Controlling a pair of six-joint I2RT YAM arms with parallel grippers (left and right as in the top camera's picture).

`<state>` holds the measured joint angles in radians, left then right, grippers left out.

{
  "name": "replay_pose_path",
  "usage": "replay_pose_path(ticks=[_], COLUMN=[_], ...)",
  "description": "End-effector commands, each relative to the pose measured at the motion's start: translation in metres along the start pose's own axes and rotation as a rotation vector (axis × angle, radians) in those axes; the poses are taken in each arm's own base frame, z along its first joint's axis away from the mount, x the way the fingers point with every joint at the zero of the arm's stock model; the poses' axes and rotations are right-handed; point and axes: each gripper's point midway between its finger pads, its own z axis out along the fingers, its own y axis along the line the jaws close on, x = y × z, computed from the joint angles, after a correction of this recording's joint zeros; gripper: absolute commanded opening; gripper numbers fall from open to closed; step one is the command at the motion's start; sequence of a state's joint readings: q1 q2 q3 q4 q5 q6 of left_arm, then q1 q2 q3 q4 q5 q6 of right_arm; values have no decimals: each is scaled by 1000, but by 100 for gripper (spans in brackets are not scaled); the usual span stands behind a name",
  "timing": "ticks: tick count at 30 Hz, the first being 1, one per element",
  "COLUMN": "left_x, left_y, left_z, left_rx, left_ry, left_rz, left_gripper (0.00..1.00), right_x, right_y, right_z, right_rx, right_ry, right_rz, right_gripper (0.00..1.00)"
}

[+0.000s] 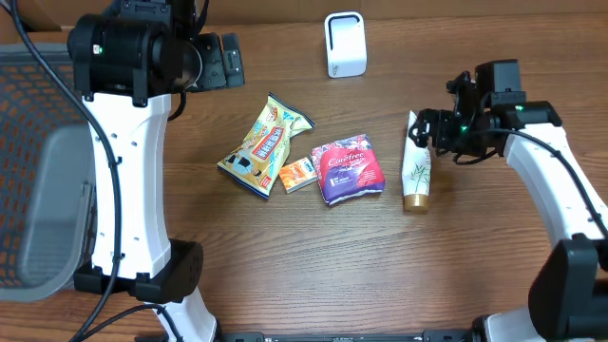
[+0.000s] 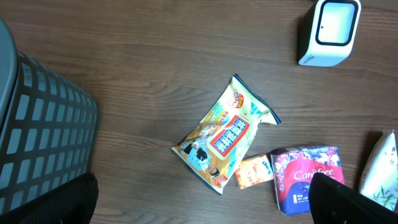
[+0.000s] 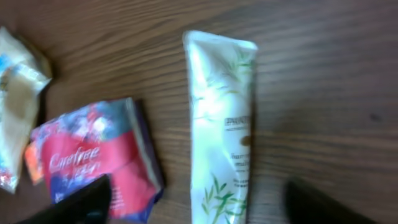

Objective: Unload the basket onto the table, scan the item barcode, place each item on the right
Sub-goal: 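Move the right gripper down over the Pantene tube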

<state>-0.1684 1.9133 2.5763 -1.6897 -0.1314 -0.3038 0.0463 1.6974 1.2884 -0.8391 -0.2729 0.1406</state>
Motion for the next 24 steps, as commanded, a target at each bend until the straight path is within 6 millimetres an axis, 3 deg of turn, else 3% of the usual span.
replay_pose_path(ticks=[1,3,6,12,24], left_x=[1,1,1,1,1], left_y=[1,1,1,1,1], left_z=[-4,-4,-4,-4,-4], left_rx=[2,2,2,2,2], left_ry=[-6,-6,-6,-6,-6], left_rz=[6,6,6,6,6], left_gripper=[100,100,100,100,100], right_x=[-2,4,11,16,40], right_y=[-19,-22,-21,-20,-13], right_z=[17,29,40,43,64], right_rx=[83,80,59,49,8], right_ry=[21,64,103,127,178], right_rz=[83,94,104,111,62], right_gripper=[56,41,31,25,26])
